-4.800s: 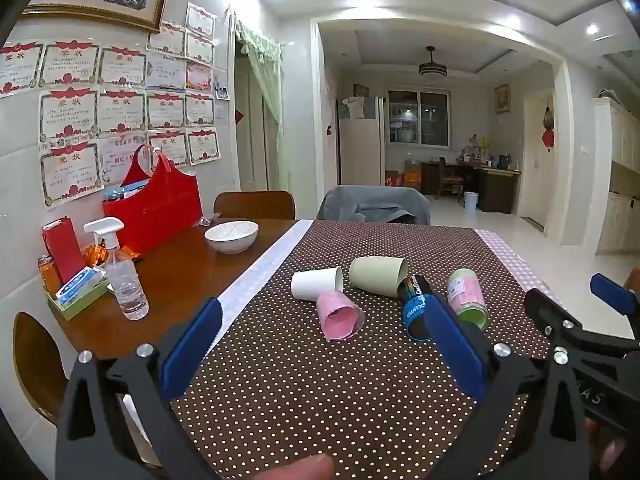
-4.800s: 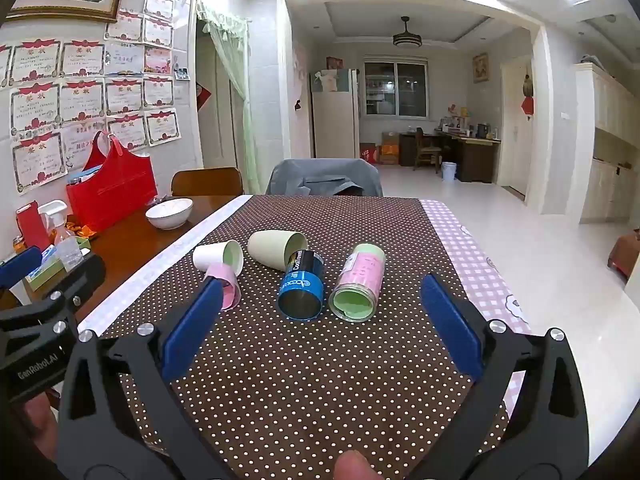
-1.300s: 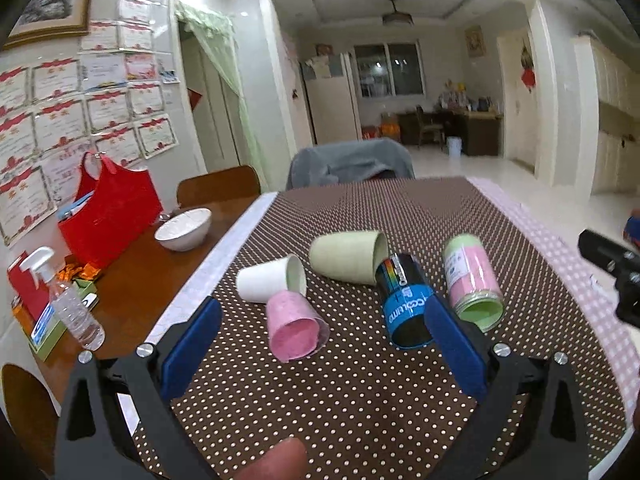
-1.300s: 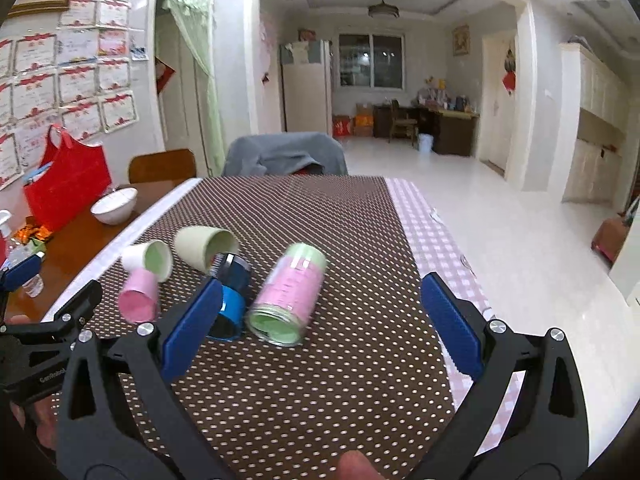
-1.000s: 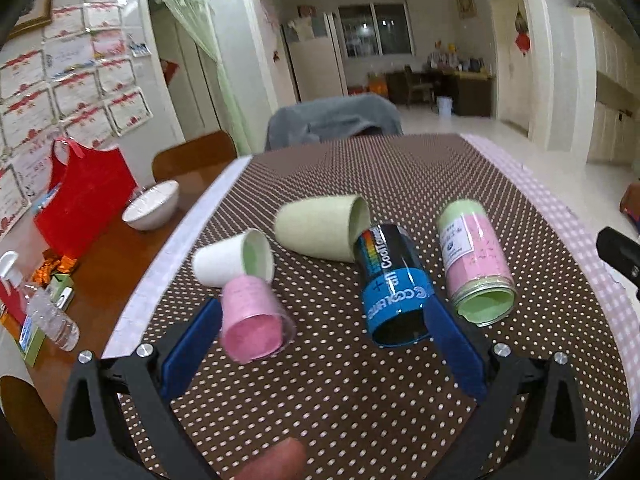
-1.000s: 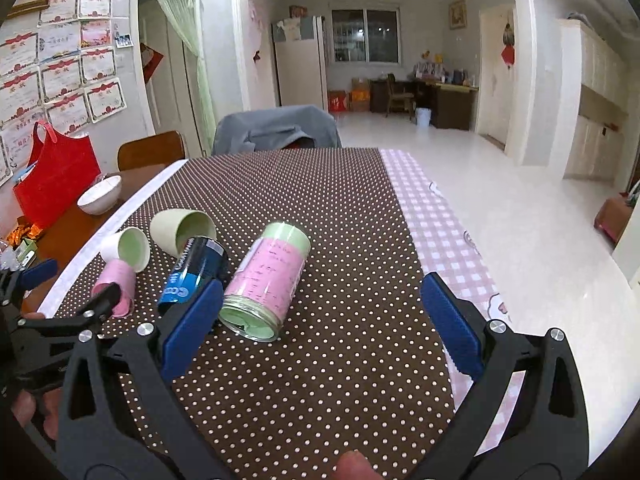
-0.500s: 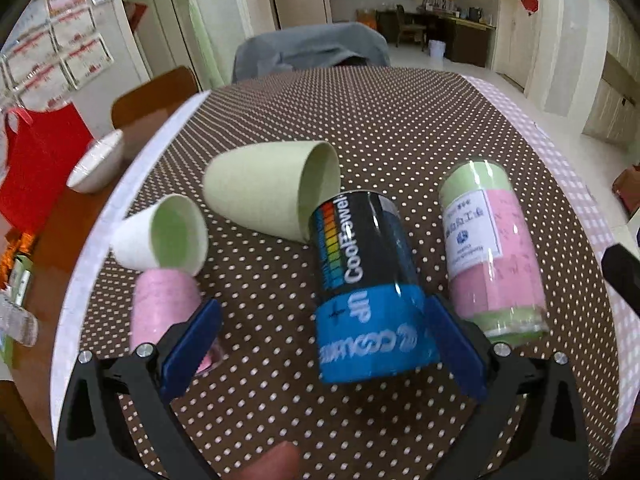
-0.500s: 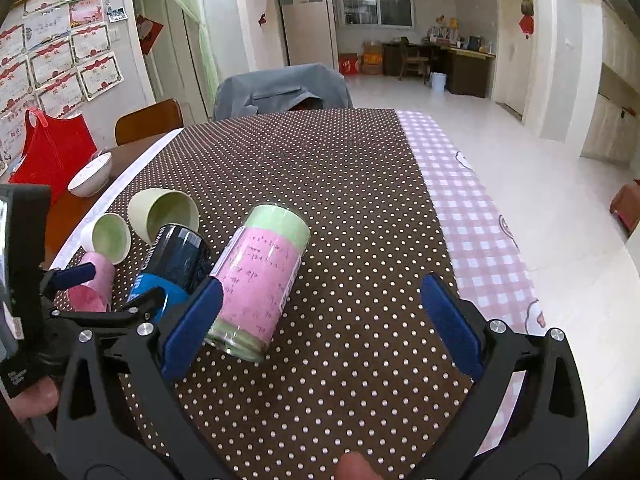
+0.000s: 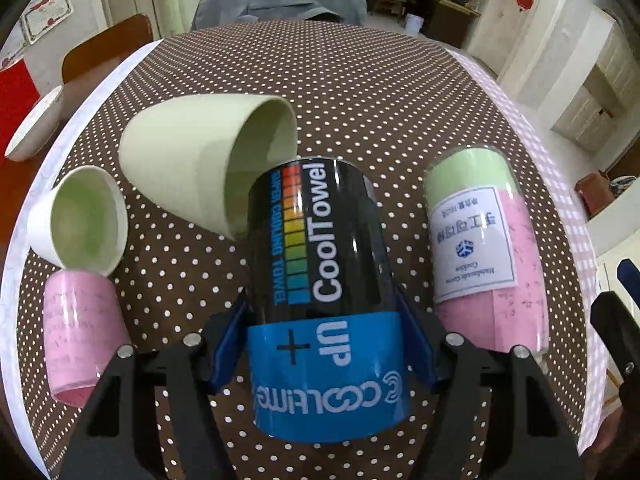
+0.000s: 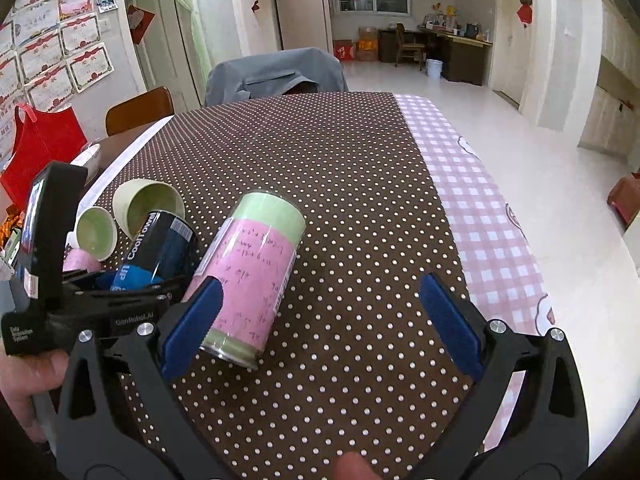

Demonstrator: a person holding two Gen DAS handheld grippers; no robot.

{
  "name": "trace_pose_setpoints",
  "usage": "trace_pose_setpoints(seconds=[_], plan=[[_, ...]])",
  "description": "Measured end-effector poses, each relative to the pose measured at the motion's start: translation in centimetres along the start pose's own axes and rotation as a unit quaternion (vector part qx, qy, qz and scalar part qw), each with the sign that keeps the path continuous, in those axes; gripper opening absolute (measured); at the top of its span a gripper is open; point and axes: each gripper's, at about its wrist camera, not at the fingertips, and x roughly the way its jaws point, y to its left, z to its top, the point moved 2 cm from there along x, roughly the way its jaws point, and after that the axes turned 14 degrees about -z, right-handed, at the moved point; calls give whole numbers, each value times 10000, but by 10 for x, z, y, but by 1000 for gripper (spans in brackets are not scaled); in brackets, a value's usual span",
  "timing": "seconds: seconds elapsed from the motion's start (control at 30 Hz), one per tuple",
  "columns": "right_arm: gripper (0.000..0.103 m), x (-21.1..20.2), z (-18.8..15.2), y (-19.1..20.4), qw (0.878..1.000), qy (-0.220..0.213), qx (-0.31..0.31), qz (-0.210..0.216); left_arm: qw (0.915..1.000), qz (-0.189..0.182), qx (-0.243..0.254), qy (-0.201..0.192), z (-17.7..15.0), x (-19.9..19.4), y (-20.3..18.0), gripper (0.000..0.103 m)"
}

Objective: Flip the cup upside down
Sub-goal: 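Lift the CoolTowel can with the left tool toward the right tool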

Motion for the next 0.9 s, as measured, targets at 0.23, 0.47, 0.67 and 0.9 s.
trace_pose_setpoints(seconds=[0.23,0.47,0.67,0.9], plan=[[97,-21,-14,-8,9999,-94,93,-98,9996,-159,124,-178,-22,-22,6,67],[97,-52,-38,-8,9996,-253,54,-117,9985,-271,251,-409,-57,-50,2,66],[97,-85,-55,-14,9988,-469,87,-126,9963,-402,443,-617,-89,-80,-13,65],[97,-108,-68,-28,9975,-627,259,-203,9916,-562,582,-1006,-119,-119,-29,65]])
